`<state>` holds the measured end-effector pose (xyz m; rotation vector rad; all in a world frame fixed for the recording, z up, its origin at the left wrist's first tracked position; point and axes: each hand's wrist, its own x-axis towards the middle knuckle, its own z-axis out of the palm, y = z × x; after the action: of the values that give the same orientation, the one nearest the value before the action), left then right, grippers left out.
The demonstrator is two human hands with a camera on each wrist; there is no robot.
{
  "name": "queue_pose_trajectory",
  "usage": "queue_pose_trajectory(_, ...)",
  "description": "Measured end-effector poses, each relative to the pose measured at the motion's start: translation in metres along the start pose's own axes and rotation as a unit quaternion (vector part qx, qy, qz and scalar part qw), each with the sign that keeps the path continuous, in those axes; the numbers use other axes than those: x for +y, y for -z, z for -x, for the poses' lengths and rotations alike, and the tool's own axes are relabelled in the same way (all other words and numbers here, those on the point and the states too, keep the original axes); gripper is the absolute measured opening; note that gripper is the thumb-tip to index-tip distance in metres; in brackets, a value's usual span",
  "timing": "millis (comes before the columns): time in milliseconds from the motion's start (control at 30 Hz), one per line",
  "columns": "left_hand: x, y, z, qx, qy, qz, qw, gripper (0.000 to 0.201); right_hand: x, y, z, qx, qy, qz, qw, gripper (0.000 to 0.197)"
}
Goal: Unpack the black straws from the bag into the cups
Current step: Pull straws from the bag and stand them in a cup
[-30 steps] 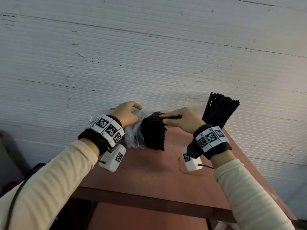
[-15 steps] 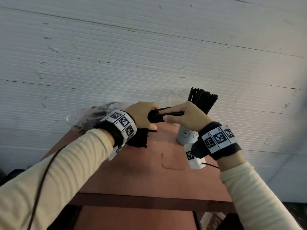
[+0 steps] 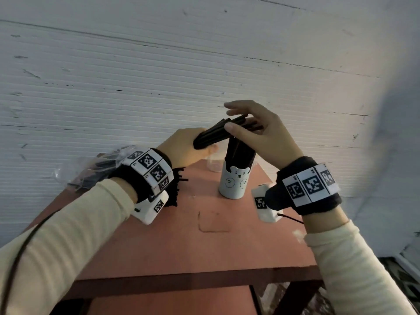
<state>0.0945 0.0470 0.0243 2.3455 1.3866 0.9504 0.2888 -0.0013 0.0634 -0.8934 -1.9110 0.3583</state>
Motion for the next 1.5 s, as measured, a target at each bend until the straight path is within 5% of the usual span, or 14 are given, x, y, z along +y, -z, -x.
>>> queue_pose_trajectory(333, 0.055, -0.014, -0.002, 0.024, -0.013, 0.225, 0.974, 0.026, -0.041, 0.013, -0.016, 0.187, 0.141, 0.005, 0.972, 0.031)
queue_pose_trajectory(467, 0.050, -0.041, 0.001, -0.004, 0.014, 0.284, 0.959, 0.029, -0.030, 0.008, -0.018, 0.109, 0.112, 0.087, 0.984, 0.028)
queue_pose_trajectory(667, 0.029, -0.079, 0.006, -0.043, 0.093, 0.367, 0.924, 0.024, 0.004, -0.005, -0.005, -0.153, 0.016, 0.232, 0.960, 0.025)
queue_pose_trajectory(800, 0.027, -0.083, 0.003, -0.039, 0.089, 0.397, 0.913, 0.012, 0.021, -0.011, 0.001, -0.038, 0.065, 0.165, 0.983, 0.049)
queue_pose_trajectory(900, 0.030, -0.080, 0.000, -0.046, 0.084, 0.407, 0.908, 0.009, 0.029, -0.014, 0.001, 0.043, 0.094, 0.137, 0.985, 0.045)
queue_pose_trajectory(1000, 0.026, -0.081, -0.001, -0.073, 0.099, 0.395, 0.910, 0.012, 0.036, -0.020, 0.003, 0.021, 0.067, 0.133, 0.989, 0.026)
queue_pose_trajectory(1133, 0.018, -0.091, 0.002, -0.140, 0.117, 0.355, 0.917, 0.033, 0.045, -0.028, 0.009, 0.006, 0.073, 0.118, 0.990, 0.025)
queue_pose_trajectory(1300, 0.015, -0.098, 0.002, -0.123, 0.137, 0.359, 0.915, 0.029, 0.054, -0.028, 0.011, 0.045, 0.057, 0.116, 0.991, 0.011)
queue_pose_trajectory(1500, 0.007, -0.106, 0.000, -0.195, 0.149, 0.319, 0.915, 0.041, 0.058, -0.024, 0.016, 0.051, 0.032, 0.110, 0.992, 0.013)
